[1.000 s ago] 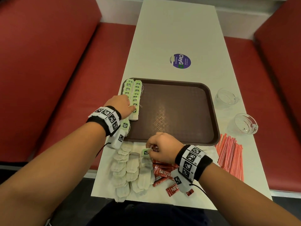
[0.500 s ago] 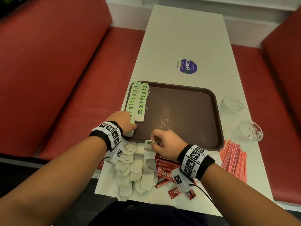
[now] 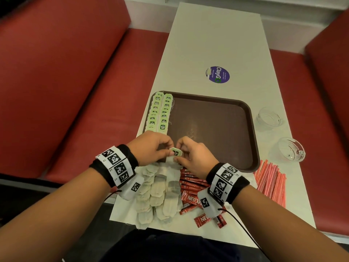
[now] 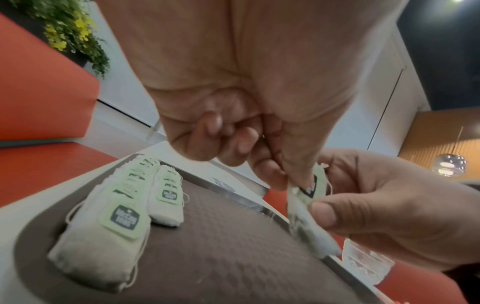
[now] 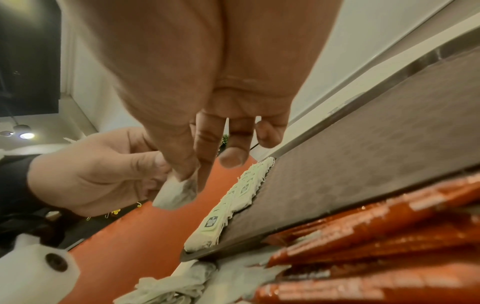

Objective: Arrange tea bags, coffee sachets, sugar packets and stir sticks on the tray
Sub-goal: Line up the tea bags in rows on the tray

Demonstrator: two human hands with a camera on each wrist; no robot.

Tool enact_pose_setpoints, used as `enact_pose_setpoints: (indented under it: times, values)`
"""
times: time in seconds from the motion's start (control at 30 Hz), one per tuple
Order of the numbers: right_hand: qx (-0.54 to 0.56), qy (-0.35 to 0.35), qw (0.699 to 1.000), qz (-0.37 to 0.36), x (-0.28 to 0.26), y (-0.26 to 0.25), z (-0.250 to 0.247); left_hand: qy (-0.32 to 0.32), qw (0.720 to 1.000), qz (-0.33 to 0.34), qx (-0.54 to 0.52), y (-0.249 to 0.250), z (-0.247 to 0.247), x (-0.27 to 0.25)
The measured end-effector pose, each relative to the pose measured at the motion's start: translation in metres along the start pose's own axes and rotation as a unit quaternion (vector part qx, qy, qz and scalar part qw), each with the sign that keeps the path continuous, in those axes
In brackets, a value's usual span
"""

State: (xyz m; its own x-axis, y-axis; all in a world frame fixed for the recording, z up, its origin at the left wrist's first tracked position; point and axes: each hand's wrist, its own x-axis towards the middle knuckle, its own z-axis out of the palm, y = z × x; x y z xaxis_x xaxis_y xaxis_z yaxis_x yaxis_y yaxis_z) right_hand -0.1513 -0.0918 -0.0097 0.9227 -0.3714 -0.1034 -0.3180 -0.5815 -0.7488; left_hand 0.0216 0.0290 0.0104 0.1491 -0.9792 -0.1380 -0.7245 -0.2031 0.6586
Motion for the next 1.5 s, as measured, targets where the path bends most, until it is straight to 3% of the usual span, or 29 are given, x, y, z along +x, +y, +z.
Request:
enact_pose_setpoints:
  times: [0.1,0.2,0.33,0.53,0.67,0.77,0.93,1.13,1.3,1.5]
  values:
    - [0.008,0.014,1.0,0.008,0.0,0.0,-0.003,0.022,1.0,0.012,-0.002,0.002,0.001,0.0]
    - [0.01,0.026,0.999,0.018,-0.001,0.0,-0.002,0.057,0.998,-0.026,-0.025,-0.001,-0.004,0.003]
    - [-0.04,-0.087,0.995,0.024,-0.006,0.003,0.003,0.071,0.991,-0.116,0.02,-0.023,-0.01,0.021]
    - [-0.167,-0.247,0.955,0.005,-0.012,-0.009,0.017,0.059,0.972,-0.226,0.038,-0.055,-0.007,0.049]
    - [-0.247,-0.271,0.93,-0.028,-0.015,-0.008,0.028,0.077,0.961,-0.256,0.069,-0.059,-0.007,0.065]
    - [-0.263,-0.257,0.928,-0.051,-0.017,-0.008,0.031,0.076,0.953,-0.28,0.09,-0.059,-0.008,0.071]
    - [-0.262,-0.257,0.928,-0.06,-0.016,-0.009,0.028,0.082,0.95,-0.274,0.127,-0.046,-0.008,0.077]
    - [-0.232,-0.262,0.935,-0.062,-0.016,-0.013,0.025,0.001,0.945,-0.265,0.19,-0.032,-0.002,0.083]
    - [-0.163,-0.243,0.956,-0.031,-0.014,-0.011,0.023,0.029,0.952,-0.26,0.157,-0.025,-0.007,0.075]
    - [-0.1,-0.177,0.979,-0.017,-0.013,-0.004,0.01,0.064,0.985,-0.147,0.062,-0.003,-0.017,0.032]
